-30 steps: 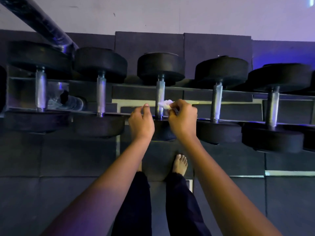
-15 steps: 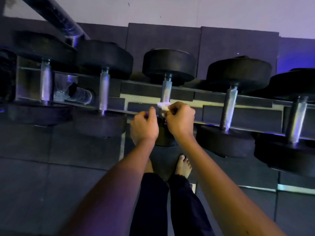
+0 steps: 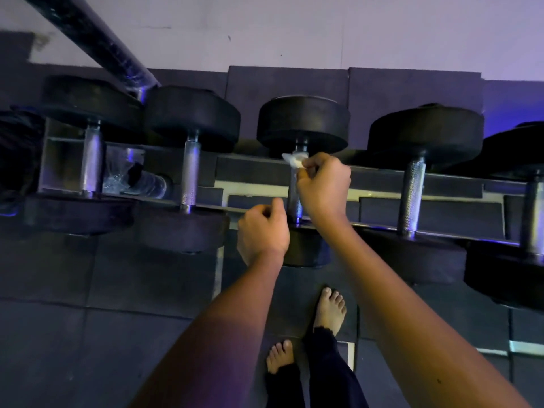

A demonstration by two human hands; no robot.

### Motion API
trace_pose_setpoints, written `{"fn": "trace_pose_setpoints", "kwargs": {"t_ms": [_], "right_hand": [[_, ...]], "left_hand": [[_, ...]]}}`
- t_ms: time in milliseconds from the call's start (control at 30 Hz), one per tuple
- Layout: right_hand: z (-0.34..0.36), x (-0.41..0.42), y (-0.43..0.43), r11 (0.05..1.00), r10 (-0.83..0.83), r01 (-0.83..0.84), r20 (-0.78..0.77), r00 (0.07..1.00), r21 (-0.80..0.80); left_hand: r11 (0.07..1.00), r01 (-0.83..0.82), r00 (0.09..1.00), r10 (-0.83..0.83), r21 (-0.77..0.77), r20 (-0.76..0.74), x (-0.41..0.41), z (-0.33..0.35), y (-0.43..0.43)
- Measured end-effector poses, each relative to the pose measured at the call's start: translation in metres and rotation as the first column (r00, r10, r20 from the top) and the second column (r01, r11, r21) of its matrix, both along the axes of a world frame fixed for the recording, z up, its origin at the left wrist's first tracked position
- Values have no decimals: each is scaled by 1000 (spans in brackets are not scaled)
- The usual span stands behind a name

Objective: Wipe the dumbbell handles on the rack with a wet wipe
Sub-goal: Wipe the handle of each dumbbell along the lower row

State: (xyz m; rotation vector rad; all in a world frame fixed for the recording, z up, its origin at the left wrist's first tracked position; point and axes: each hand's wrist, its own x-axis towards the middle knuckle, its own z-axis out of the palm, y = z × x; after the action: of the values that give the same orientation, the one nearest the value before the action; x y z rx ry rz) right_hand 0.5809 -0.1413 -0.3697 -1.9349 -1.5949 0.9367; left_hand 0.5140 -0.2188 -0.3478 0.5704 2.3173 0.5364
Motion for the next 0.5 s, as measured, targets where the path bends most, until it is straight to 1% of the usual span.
{"fn": "trace_pose_setpoints", "kwargs": {"t_ms": [67, 200, 367, 467, 500], "right_hand": [[-2, 0, -6, 1000, 25, -25, 32, 999, 15], [-1, 2, -16, 999, 36, -36, 44, 998, 1], [4, 5, -34, 994, 75, -66, 104, 992, -92], [5, 13, -42, 981, 69, -60, 38, 997, -186], [6, 14, -44, 980, 54, -50, 16, 998, -193]], "left_hand": [[1000, 15, 1000, -15, 15, -7, -1, -3, -1], [999, 13, 1000, -13, 50, -3, -3, -8, -1], [999, -10, 1000, 10, 50, 3, -3, -10, -1], [999, -38, 999, 37, 39, 20, -3, -14, 0], [998, -41, 999, 40, 38, 25, -4, -15, 0]]}}
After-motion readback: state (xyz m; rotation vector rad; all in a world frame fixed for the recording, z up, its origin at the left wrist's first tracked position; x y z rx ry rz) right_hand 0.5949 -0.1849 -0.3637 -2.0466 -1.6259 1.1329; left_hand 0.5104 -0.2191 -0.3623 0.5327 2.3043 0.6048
